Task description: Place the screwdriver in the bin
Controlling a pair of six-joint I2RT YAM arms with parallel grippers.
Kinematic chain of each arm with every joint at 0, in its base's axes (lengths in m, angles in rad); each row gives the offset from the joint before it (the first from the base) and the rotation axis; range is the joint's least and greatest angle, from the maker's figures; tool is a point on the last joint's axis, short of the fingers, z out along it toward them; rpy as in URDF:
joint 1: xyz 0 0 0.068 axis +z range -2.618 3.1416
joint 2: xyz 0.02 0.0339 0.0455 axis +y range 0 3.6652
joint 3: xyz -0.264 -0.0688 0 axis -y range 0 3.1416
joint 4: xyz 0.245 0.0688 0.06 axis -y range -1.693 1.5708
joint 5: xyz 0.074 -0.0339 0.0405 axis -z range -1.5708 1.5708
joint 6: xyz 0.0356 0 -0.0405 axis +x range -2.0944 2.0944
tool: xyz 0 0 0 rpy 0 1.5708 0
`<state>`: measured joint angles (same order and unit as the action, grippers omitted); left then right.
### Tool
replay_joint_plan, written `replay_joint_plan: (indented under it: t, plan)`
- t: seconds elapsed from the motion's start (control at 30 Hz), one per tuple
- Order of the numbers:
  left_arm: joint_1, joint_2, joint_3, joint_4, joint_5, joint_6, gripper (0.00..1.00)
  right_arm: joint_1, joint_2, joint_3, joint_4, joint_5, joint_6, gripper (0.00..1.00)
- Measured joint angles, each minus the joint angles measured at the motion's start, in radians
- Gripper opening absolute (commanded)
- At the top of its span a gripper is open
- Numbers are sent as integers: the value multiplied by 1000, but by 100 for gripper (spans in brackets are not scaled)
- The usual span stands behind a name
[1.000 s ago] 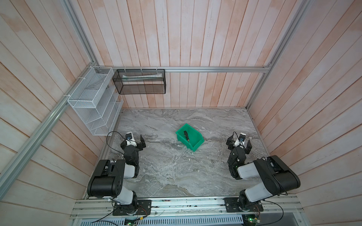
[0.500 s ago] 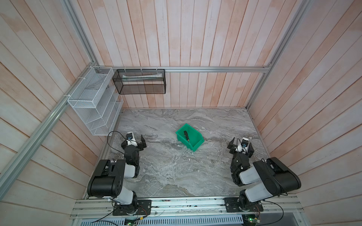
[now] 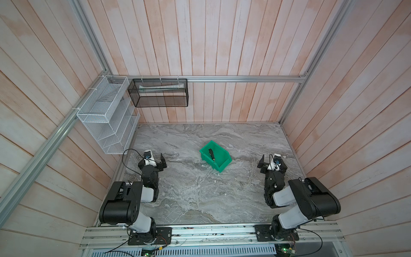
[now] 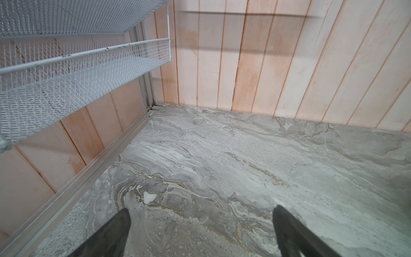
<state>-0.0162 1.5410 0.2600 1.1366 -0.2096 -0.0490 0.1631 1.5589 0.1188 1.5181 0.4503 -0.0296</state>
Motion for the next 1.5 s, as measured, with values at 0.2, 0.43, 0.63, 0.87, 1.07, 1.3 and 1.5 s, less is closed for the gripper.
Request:
replay_joint_plan:
  t: [0.2, 0.43, 0.63, 0.87, 1.07, 1.3, 1.5]
  plan:
    - [-3, 0, 0, 0, -1, 0, 100, -10, 1, 26, -46, -24, 6, 98]
    - [-3, 0, 2, 0, 0, 0, 100, -27, 1, 51, -94, -60, 16, 98]
    - [-3, 0, 4, 0, 0, 0, 100, -27, 1, 51, -106, -67, 23, 98]
    - [-3, 0, 4, 0, 0, 0, 100, -27, 1, 51, -107, -68, 23, 98]
    - [-3, 0, 4, 0, 0, 0, 100, -27, 1, 51, -114, -68, 23, 97]
    - [-3, 0, 4, 0, 0, 0, 100, -28, 1, 51, -114, -68, 23, 98]
    - [-3, 0, 4, 0, 0, 0, 100, -29, 1, 51, -126, -76, 26, 98]
